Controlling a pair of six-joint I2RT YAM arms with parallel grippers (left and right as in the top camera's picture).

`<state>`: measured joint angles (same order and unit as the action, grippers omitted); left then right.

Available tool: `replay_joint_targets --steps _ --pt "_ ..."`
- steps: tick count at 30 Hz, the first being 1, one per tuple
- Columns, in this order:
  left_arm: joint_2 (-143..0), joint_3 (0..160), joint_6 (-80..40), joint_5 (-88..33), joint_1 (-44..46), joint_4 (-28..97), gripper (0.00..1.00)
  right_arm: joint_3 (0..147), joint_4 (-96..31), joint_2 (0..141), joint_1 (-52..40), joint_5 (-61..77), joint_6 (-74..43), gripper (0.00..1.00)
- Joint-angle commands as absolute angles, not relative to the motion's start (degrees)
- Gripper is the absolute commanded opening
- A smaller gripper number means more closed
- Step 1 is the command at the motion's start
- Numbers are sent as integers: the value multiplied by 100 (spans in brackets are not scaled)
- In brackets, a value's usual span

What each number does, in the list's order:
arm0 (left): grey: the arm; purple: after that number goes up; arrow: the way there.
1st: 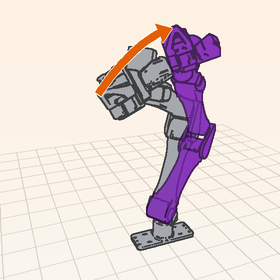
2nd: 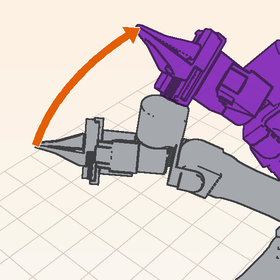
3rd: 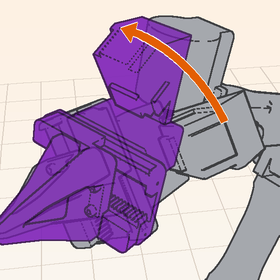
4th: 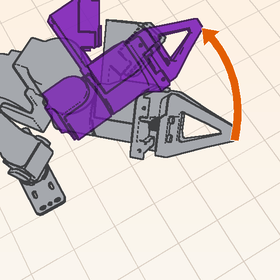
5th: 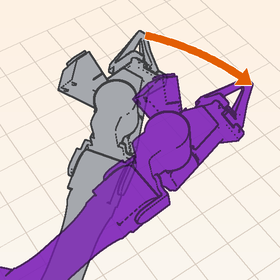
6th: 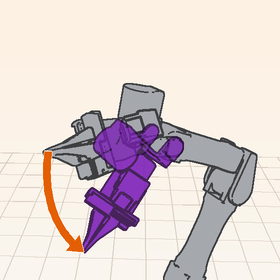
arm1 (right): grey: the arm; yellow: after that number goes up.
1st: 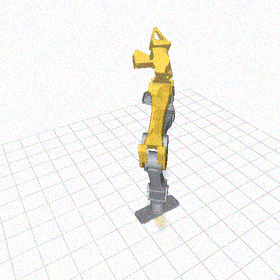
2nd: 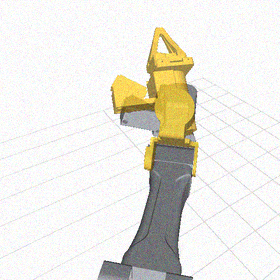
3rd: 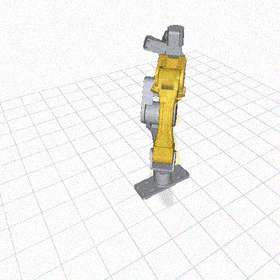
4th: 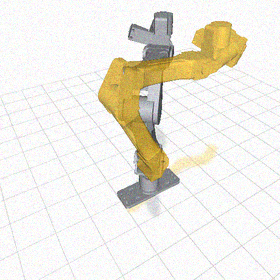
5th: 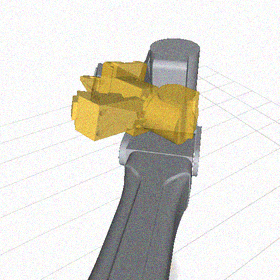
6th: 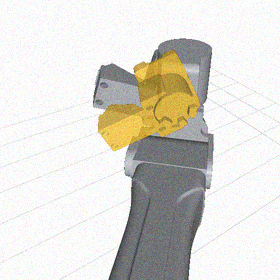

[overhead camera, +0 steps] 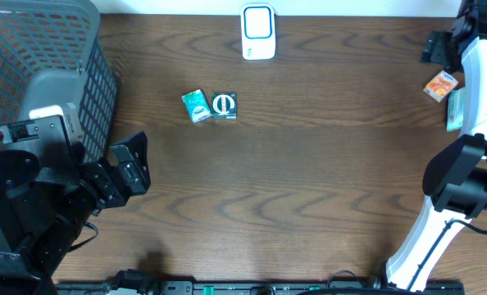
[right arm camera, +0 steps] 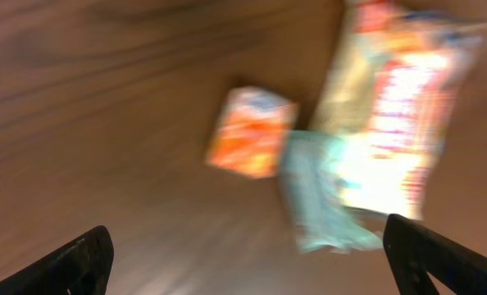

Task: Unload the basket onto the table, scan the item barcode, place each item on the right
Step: 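Carry the wipes pack to the right edge and drop it, then reach the right gripper to the green tissue pack and black tin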

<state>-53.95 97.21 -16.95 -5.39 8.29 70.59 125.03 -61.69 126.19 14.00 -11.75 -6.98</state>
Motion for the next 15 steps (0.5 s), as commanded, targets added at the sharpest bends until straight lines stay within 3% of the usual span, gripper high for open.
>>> replay_joint_targets --steps 1,7,15 --pt "-5395 9762 -1747 -464 805 7072 98 12326 -6173 12602 1223 1323 -722 99" --pt "-5395 9762 -1747 -464 805 7072 98 11915 -6147 12602 773 3815 -722 99" --pt "-5395 9762 -1747 -464 805 7072 98 10875 -5028 12602 -550 3848 -729 99"
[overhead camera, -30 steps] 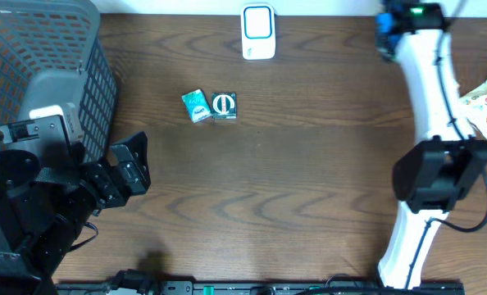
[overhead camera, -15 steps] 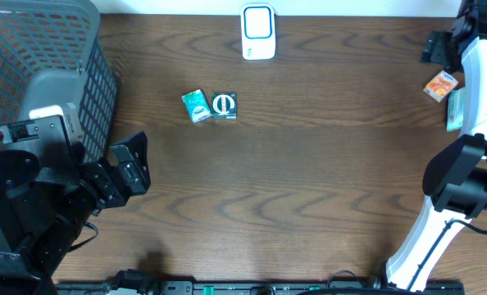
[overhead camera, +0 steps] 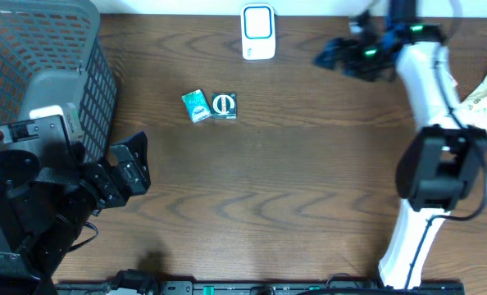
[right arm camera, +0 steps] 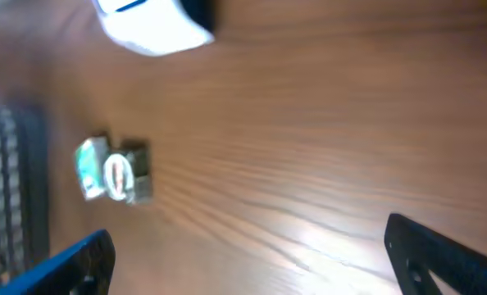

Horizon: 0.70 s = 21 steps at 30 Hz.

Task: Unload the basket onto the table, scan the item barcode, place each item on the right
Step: 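Reach the right gripper to the green tissue pack and black tin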

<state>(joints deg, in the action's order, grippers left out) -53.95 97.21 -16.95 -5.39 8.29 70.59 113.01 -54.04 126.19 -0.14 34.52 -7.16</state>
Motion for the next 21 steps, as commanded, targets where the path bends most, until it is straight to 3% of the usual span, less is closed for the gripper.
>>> replay_joint_targets --steps 1,12,21 --pt "-5395 9762 -1747 -464 805 7072 98 10726 -4818 12602 -733 3844 -764 99" --pt "-5395 9762 -1747 -464 805 7072 97 10206 -3194 12602 -2375 2405 -2051 99" --pt "-5395 9762 -1747 -464 805 7072 98 10206 -2458 12602 -3367 1260 -2053 89"
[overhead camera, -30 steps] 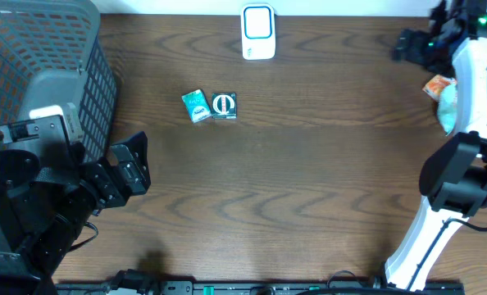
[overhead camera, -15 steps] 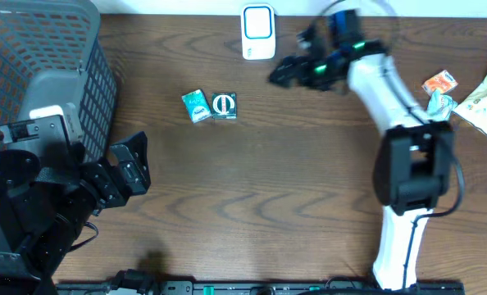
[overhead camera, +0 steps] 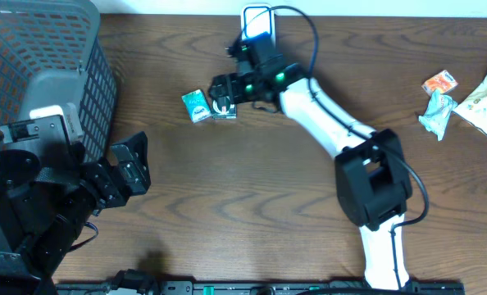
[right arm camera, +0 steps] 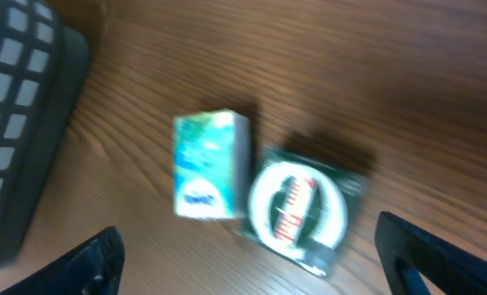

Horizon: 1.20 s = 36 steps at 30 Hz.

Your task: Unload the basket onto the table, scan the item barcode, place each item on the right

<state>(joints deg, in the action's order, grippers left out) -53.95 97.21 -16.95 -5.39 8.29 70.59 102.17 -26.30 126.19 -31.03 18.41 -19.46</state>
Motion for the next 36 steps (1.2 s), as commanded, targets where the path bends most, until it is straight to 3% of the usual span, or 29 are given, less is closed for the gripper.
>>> replay_joint_targets --steps 1,3,9,15,24,29,36 --pt "-5395 9762 -1747 -464 805 7072 98 10206 -2353 12602 -3448 1201 -2053 85" --pt "-5395 9762 -1747 -464 805 7072 98 10206 -2132 12602 -3612 1050 -2051 79" --pt "-5395 9762 -1747 -464 805 7072 98 10204 -1975 12639 -3911 -141 -2134 38" --pt "-5395 9762 -1747 -464 805 7072 98 10204 -1728 12940 -3887 -246 -2532 2" --pt "-5395 9762 -1747 -464 805 7072 98 10204 -1007 13500 -3778 -517 -2460 1" --pt "-5395 9762 -1747 -464 805 7072 98 10204 -1160 13528 -3710 -1146 -2403 1" --pt "-5395 9762 -1747 -464 805 7072 98 10206 -1809 13524 -3618 -464 -1885 1"
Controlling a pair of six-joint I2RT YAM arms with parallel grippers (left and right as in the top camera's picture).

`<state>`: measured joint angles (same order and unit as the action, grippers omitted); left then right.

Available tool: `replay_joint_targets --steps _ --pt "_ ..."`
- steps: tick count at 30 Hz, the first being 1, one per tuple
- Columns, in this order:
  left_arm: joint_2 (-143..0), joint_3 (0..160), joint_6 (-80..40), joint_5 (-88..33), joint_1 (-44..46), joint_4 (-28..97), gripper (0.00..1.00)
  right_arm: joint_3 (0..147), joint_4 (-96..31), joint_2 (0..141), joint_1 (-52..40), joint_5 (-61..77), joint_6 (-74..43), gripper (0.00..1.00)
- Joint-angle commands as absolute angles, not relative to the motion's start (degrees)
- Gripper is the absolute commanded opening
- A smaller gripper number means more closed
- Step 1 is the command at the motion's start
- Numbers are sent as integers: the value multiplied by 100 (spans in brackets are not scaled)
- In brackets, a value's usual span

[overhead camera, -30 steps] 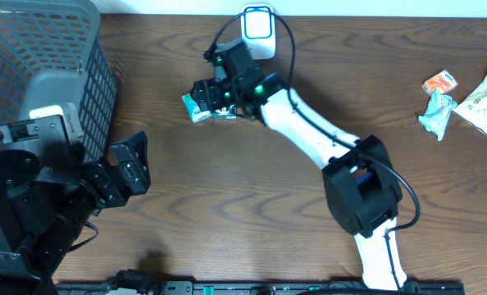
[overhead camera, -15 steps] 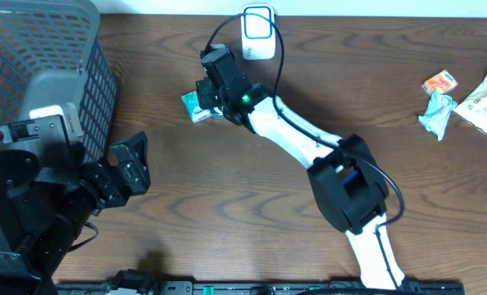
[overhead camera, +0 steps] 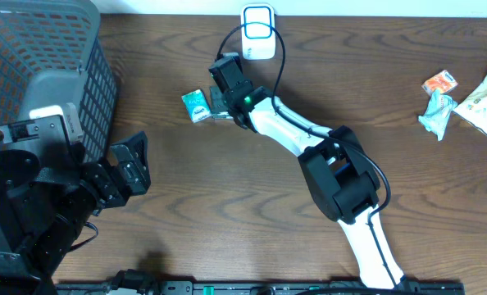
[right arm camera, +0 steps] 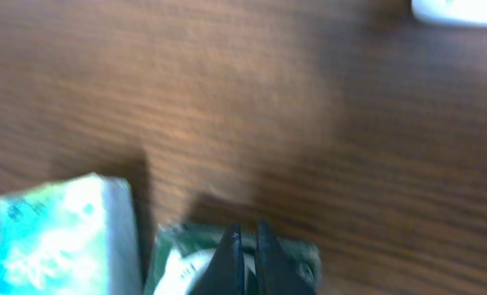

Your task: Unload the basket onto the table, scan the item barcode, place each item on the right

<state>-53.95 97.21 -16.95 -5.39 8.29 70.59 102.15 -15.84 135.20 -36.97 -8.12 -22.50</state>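
A dark green pack with a white ring (right arm camera: 297,260) lies on the wooden table beside a teal box (right arm camera: 59,233). My right gripper (right arm camera: 248,247) hangs right over the green pack, its thin fingers almost together with nothing clearly between them. From overhead, the right gripper (overhead camera: 225,98) covers most of the green pack (overhead camera: 216,112), and the teal box (overhead camera: 195,105) sits just left of it. The white scanner (overhead camera: 258,31) stands at the table's far edge, and its corner (right arm camera: 461,10) shows in the wrist view. My left gripper (overhead camera: 134,168) rests open at the near left.
A grey mesh basket (overhead camera: 30,49) fills the far left corner. Snack packs lie at the far right: an orange one (overhead camera: 440,82), a pale teal one (overhead camera: 434,111) and a bigger bag. My right arm stretches diagonally across the middle of the table.
My right gripper stood open a little above the two packs; now it is lower, right over the green pack, with its fingers close together. The left arm has not moved.
My right gripper was open over the snack packs at the far right. Then it was near the scanner at the far edge, then above the teal and green packs. Now it is shut directly over the green pack.
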Motion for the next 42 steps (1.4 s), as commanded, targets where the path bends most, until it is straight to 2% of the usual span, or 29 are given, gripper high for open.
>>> replay_joint_targets --steps 1,8,13,20,21,23,24,28,31,34,36,40,41,42 --pt "-5395 9762 -1747 -464 805 7072 98 10215 -1986 13522 -3603 -165 -1675 1" --pt "-5395 9762 -1747 -464 805 7072 98 10243 -3260 13310 -3616 255 -1374 1" --pt "-5395 9762 -1747 -464 805 7072 98 10243 -4178 12560 -3638 250 -1361 1" --pt "-5395 9762 -1747 -464 805 7072 98 10243 -3605 12055 -3647 -137 -1363 2" --pt "-5395 9762 -1747 -464 805 7072 98 10243 -3489 12055 -3647 -183 -1363 5" --pt "-5395 9762 -1747 -464 805 7072 98 10241 -3321 12066 -3647 -180 -1363 25" --pt "-5395 9762 -1747 -464 805 7072 98 10241 -3295 12066 -3647 -180 -1363 29" --pt "-5395 9762 -1747 -464 805 7072 98 10241 -3253 12066 -3647 -180 -1372 21" --pt "-5395 9762 -1747 -464 805 7072 97 10241 -3041 12066 -3653 -180 -1426 20" --pt "-5395 9762 -1747 -464 805 7072 98 10241 -2836 12066 -3640 -185 -1107 15" --pt "-5395 9762 -1747 -464 805 7072 98 10241 -2596 12066 -3605 -189 -998 19" --pt "-5395 9762 -1747 -464 805 7072 98 10241 -2069 12066 -3494 -185 -1000 17" --pt "-5395 9762 -1747 -464 805 7072 98 10241 -1920 12068 -3463 -185 -998 16" --pt "-5395 9762 -1747 -464 805 7072 98 10241 -1704 12095 -3415 -189 -993 6"
